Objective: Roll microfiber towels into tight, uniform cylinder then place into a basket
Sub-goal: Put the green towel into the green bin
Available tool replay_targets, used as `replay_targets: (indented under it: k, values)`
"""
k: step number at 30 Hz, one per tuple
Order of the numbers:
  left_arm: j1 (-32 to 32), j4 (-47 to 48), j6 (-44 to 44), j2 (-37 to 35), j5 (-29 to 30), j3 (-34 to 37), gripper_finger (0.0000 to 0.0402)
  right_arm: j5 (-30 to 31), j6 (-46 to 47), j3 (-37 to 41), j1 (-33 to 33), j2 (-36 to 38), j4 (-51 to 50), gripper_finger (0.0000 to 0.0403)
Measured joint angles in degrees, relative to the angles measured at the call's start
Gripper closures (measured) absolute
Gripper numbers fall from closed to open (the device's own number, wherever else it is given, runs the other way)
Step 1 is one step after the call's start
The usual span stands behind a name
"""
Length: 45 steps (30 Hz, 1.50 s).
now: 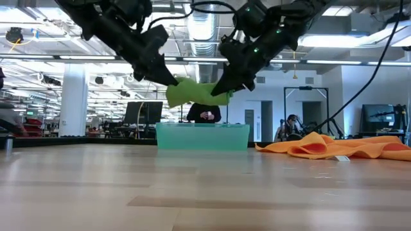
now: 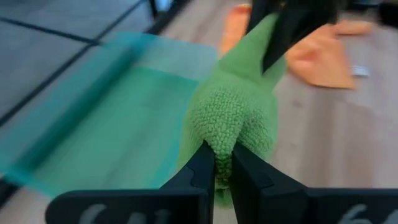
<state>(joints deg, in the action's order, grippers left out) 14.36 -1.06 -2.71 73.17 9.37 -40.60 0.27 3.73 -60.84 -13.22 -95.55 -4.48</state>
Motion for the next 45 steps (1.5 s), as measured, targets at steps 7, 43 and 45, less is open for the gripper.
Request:
replay_targets:
  k: [7,43,45]
  values:
    - [7.38,-7.22,0.27,3.32,-0.71,0.06,0.0386,-1.99,-5.05,-2.44,-6.10,-1.83,0.02,0.0363]
    - [15.23,4.56,2.46,26.42,-6.38,-18.36,0.0303,-19.52,-14.71,-10.78,-18.83,-17.03,-11.45,0.0360]
    - [15.23,8.57,2.15,26.42,-6.80,-21.10,0.0285,-19.73,-14.70,-10.78,-18.84,-17.03,-11.71,0.0360]
